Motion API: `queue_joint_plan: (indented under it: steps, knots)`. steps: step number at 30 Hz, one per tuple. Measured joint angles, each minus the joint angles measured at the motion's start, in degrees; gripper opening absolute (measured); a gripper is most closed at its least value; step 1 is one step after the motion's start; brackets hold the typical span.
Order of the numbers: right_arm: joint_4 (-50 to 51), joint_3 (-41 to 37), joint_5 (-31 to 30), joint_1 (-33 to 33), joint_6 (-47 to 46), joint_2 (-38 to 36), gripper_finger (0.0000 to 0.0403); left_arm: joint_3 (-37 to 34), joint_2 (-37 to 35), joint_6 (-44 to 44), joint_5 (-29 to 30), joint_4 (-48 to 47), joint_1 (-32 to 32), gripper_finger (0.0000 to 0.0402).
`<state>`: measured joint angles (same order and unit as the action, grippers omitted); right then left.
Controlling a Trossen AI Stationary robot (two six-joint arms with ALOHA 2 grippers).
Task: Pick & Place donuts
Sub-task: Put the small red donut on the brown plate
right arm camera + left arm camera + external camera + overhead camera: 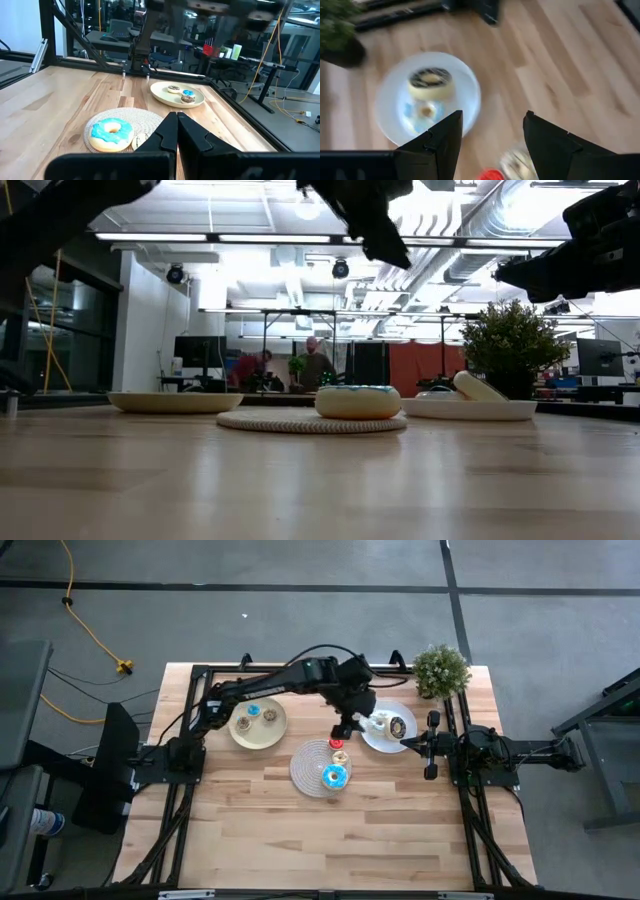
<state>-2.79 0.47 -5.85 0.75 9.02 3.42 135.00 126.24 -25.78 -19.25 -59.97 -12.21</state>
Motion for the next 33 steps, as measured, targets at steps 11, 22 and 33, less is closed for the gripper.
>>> queue_joint_plan:
  steps: [11,22,33]
  knots:
    - [0.00,0.00,0.00,0.00,0.02,0.00,0.0000,-3.78,-6.80,-3.35,-6.77,-10.99,2.76,0.0202]
    - [0.00,0.00,0.00,0.00,0.00,0.00,0.0000,-32.70,-17.02,-27.63,-3.51,5.02,2.78,0.0202]
    - [0.00,0.00,0.00,0.00,0.02,0.00,0.0000,-47.03,-17.54,-24.45,-5.08,28.13,-1.16,0.0202]
